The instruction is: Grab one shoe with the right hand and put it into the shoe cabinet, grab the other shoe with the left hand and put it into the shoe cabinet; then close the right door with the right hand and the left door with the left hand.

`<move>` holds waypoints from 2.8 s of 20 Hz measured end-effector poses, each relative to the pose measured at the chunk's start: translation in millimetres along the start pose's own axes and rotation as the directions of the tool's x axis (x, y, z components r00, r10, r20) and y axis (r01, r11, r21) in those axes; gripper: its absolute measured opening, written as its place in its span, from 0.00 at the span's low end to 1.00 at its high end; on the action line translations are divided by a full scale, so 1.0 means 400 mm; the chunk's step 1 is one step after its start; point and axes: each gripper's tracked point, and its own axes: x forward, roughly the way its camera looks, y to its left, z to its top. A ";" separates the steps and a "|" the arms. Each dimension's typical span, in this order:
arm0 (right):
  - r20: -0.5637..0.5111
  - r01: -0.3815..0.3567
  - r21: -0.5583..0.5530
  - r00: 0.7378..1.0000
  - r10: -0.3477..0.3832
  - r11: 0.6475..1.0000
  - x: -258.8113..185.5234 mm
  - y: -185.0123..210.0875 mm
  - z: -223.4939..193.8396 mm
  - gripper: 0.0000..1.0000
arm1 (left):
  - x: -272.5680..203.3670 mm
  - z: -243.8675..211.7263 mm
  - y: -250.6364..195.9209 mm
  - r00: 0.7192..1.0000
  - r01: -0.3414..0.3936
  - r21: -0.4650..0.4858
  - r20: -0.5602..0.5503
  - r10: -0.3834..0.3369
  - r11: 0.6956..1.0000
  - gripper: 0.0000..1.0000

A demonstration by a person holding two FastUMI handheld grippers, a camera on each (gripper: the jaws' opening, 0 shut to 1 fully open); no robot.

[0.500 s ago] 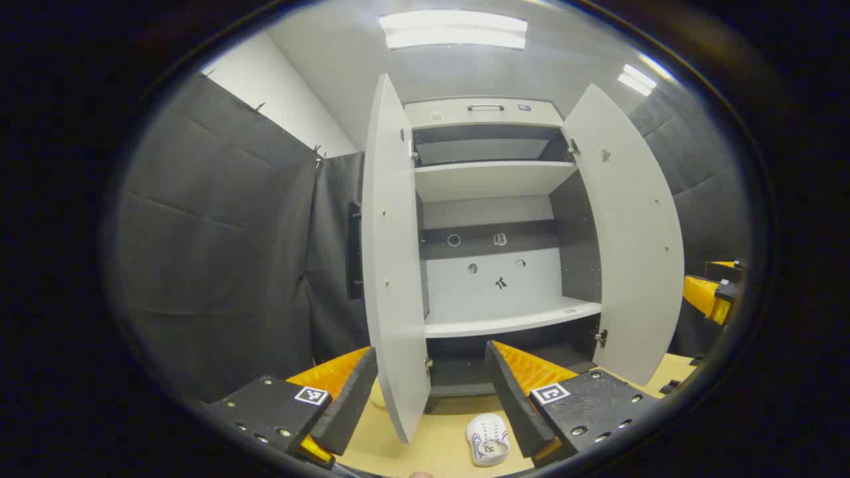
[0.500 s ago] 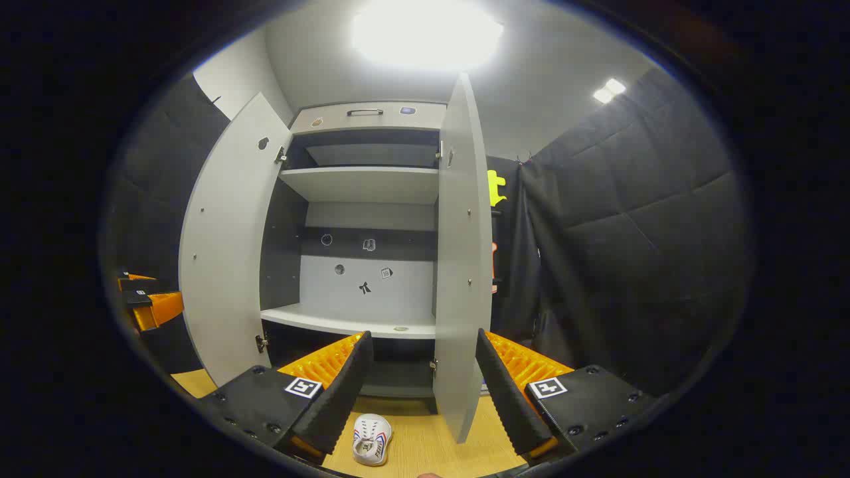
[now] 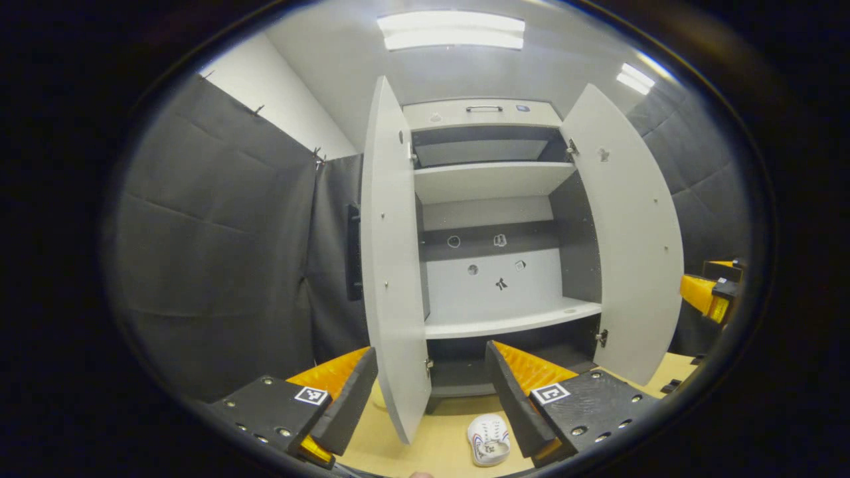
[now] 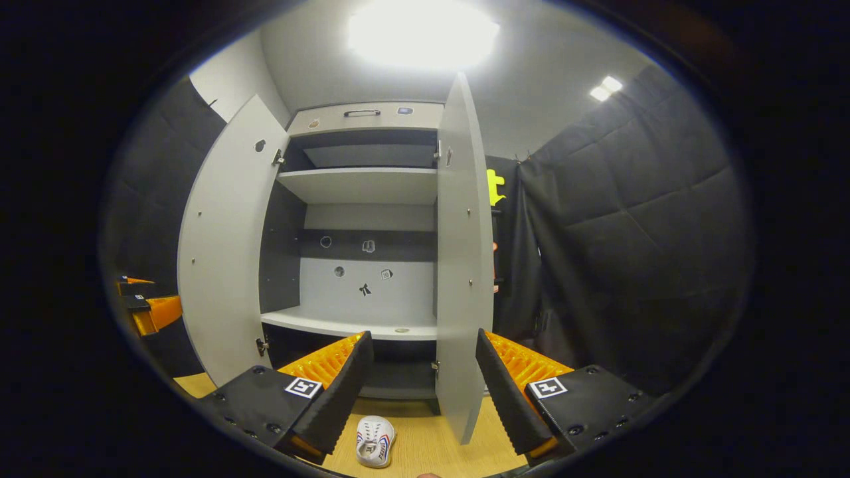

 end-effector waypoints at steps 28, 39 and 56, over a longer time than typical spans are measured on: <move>-0.190 -0.203 0.021 0.961 0.203 0.979 0.268 0.227 -0.248 0.98 | -0.038 0.005 0.081 0.990 -0.141 0.026 -0.004 0.141 0.990 1.00; -0.425 -0.283 0.027 0.865 0.267 0.959 0.321 0.320 -0.532 0.98 | -0.053 -0.027 0.147 0.973 -0.224 0.050 -0.042 0.226 0.973 0.94; -0.758 -0.364 0.104 0.574 0.311 0.926 0.227 0.373 -0.914 0.98 | -0.076 -0.058 0.180 0.951 -0.285 0.093 -0.094 0.293 0.954 0.94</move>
